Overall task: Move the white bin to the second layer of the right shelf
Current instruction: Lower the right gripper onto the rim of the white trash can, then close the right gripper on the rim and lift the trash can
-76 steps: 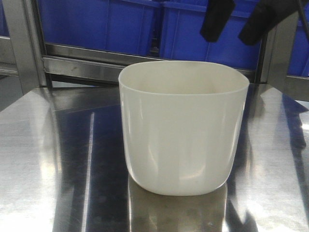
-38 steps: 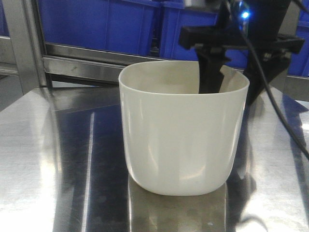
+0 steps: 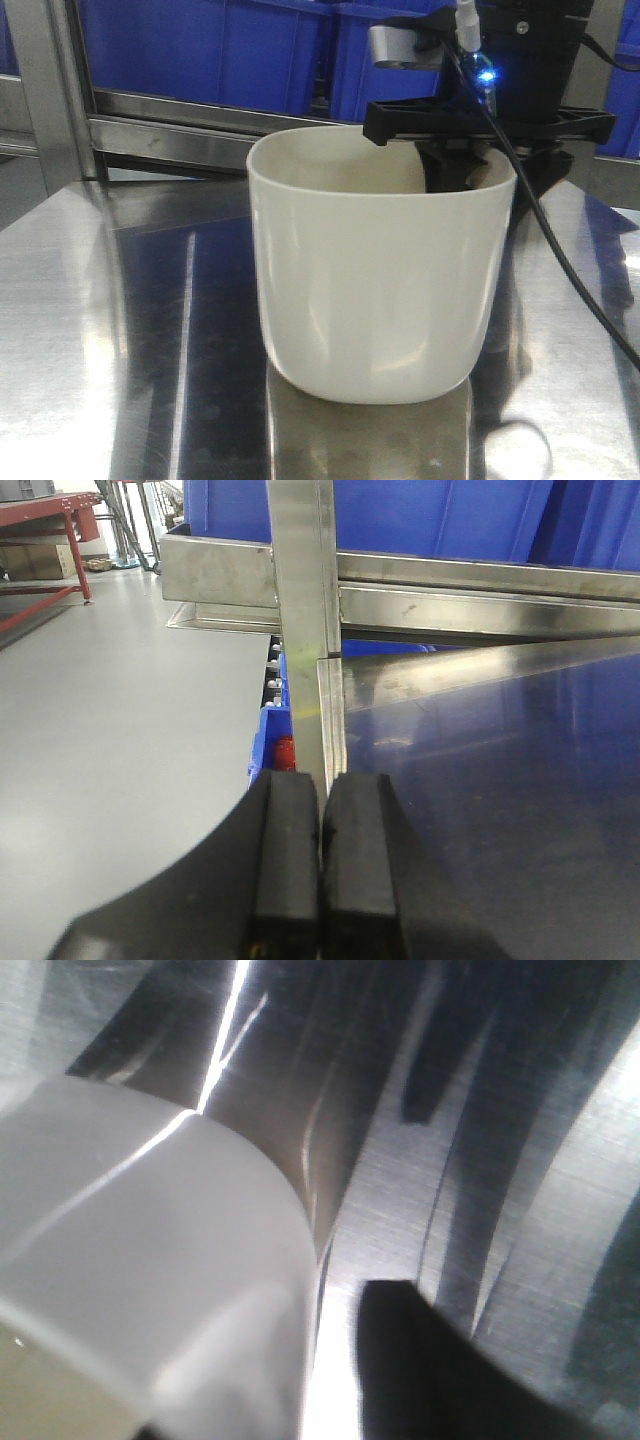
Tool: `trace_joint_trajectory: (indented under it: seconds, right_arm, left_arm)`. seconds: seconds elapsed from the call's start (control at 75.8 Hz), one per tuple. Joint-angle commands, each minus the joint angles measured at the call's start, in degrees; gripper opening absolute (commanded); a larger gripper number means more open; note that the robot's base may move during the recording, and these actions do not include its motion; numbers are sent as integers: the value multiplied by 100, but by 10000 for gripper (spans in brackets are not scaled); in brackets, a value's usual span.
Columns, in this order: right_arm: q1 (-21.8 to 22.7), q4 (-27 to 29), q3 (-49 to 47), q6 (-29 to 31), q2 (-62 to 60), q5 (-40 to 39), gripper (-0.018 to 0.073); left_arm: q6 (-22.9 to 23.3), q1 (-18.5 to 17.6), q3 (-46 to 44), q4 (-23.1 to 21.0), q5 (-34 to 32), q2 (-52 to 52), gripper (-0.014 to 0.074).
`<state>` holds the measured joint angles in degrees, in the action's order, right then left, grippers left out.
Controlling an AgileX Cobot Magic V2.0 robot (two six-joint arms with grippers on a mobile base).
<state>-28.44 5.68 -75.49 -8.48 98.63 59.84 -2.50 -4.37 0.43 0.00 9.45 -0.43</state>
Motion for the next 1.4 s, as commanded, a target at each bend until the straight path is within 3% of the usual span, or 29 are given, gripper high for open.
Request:
trace_joint_trajectory:
  seconds: [0.0,0.066,0.752,0.976,1.161,1.385]
  right_arm:
    - [-3,0,-158,52,-208,-32,32]
    - [-3,-5,-158,47,-279,-100,69]
    - [130,-472,-131,47,-2547,-1522,55]
    - [669,-472,392,41,-3563,-2152,55]
    - [1357,-472,1377,41,-4691,-2855,55]
    - [1960,-472,2562,41,-5792,-3139,55]
  left_arm:
    - [30,-15,211,0,-501,-80,85]
    - [30,-15,211,0,-501,-80,85]
    - [30,-15,211,0,-501,-80,85]
    - [30,-15,211,0,-501,-80,85]
    - [30,-15,211,0,-501,-80,85]
    - [30,-15,211,0,-501,-80,85]
